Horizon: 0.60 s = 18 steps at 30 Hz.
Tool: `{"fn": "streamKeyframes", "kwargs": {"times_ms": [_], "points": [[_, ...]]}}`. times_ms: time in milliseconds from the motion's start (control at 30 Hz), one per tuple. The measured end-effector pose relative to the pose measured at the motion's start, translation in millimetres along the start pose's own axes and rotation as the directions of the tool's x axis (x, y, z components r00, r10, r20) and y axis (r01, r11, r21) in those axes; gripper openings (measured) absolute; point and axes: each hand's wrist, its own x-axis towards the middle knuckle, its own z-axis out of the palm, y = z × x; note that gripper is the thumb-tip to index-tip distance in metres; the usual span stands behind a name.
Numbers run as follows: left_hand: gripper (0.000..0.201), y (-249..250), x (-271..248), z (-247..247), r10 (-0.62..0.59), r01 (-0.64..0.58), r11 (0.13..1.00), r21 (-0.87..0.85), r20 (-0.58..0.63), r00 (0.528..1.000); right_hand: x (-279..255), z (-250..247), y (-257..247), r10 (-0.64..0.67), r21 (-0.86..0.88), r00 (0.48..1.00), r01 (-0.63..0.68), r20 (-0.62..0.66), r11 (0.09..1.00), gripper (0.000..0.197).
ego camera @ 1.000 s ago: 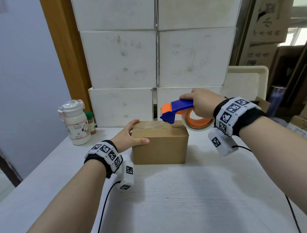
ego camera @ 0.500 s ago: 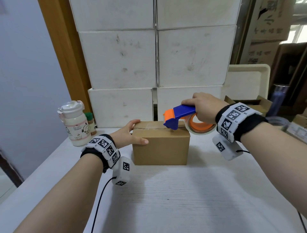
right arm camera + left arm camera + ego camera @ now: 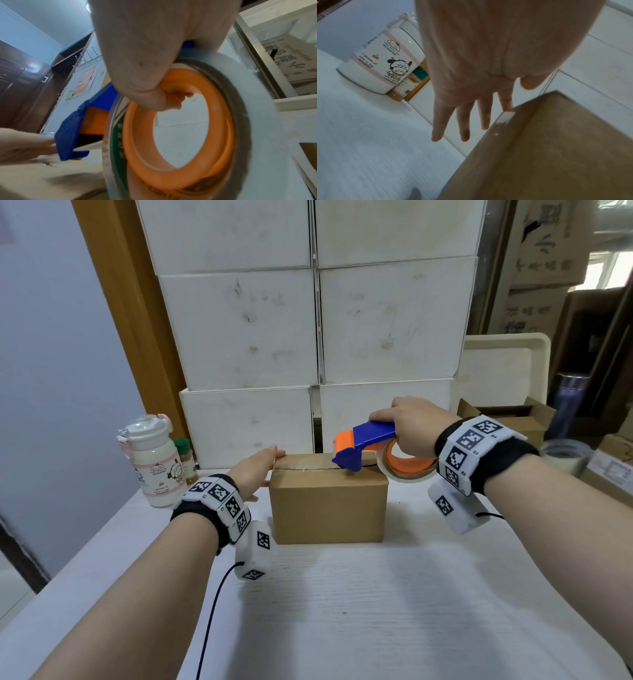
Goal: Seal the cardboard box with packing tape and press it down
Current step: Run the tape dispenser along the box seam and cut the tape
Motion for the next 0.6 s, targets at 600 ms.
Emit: {"fn": "streamKeyframes", "kwargs": {"times_ms": [600], "points": [[0.034, 37, 16, 29, 0.076, 0.098, 0.710, 0.698, -0.214, 0.974, -1, -1, 0, 0.005, 0.034, 1.000, -0.005, 0.013, 0.999, 0.056]]}}
